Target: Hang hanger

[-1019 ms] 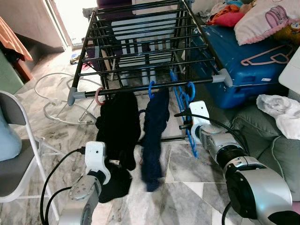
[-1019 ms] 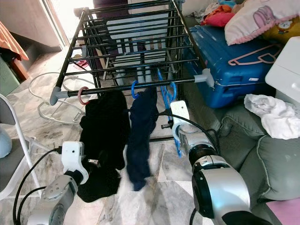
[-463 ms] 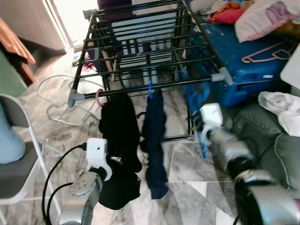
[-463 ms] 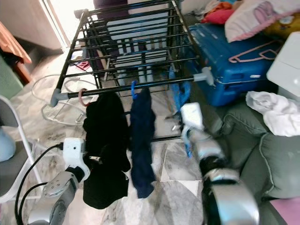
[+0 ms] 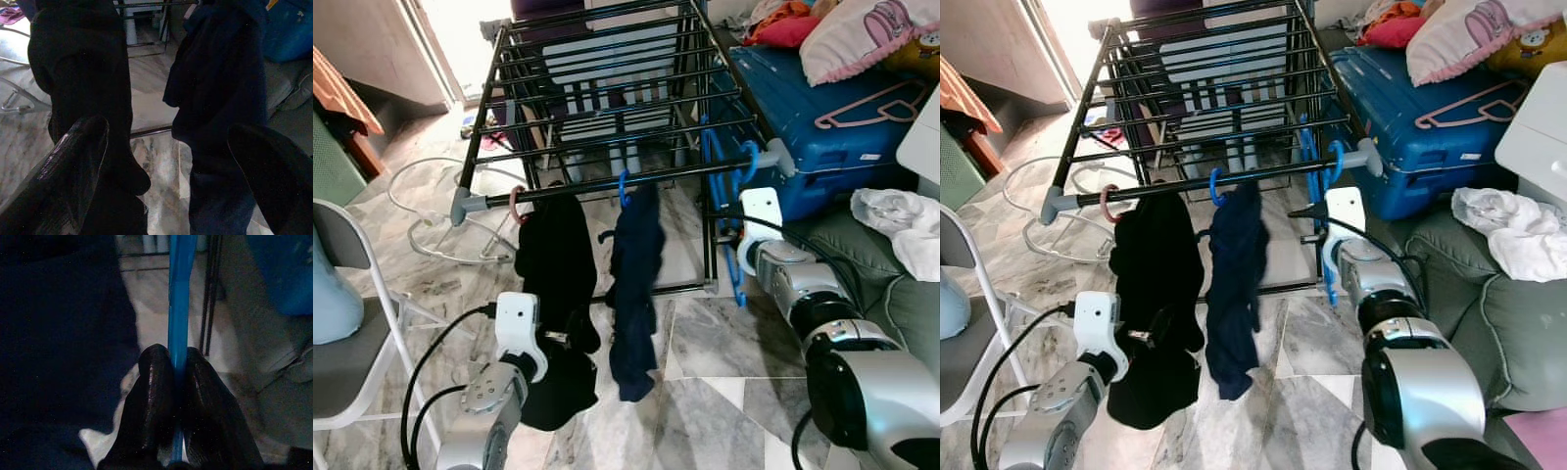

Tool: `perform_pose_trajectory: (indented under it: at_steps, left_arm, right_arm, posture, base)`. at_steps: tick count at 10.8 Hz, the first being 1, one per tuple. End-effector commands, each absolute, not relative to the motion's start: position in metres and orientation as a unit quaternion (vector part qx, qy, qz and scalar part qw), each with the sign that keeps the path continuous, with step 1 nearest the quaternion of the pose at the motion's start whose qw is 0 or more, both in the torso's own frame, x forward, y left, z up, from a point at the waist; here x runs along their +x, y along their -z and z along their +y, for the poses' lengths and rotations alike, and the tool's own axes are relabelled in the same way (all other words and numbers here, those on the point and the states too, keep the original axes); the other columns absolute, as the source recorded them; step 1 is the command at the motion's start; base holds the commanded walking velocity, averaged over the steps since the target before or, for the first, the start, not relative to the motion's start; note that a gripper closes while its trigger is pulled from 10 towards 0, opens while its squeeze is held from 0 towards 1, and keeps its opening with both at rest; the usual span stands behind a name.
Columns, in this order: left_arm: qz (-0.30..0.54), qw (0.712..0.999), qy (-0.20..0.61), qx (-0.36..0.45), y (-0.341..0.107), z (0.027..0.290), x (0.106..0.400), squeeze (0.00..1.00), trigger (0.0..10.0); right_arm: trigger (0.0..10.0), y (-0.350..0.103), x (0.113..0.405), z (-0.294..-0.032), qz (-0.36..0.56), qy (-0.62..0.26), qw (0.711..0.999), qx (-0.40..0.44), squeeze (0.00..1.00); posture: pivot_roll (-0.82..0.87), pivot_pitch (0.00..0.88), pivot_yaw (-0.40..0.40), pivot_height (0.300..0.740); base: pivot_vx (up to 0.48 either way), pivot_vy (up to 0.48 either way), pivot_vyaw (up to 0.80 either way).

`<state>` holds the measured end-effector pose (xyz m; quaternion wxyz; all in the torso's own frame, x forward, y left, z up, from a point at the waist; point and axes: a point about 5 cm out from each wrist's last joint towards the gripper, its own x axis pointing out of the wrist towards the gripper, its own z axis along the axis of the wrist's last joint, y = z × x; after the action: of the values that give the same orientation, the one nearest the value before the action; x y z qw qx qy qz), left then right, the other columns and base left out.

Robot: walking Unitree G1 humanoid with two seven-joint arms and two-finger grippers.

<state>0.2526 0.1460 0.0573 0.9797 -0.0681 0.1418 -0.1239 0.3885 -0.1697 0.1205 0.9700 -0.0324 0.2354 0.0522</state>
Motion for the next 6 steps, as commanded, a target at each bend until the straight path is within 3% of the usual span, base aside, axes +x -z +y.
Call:
perform_pose_trajectory:
  at_steps: [1,6]
  left_arm:
    - [0.143,0.982,0.110,-0.058,-0.059,0.156,0.250,0.00,10.0]
    - [0.154,0.981,0.107,-0.054,-0.058,0.158,0.244,0.00,10.0]
  right_arm:
    - [10.0,-0.128,0.393,-0.156,0.234,-0.076,0.969,-0.019,0.00]
    - [10.0,-0.107,0.384,-0.147,0.282,-0.097,0.954,-0.023,0.00]
  posture:
    - [-0.03,0.000,0.124,0.740]
    - [-0.01,0.000,0.115,0.740]
  base:
    - [0.000,0.000,0.00]
    - [0.000,0.000,0.00]
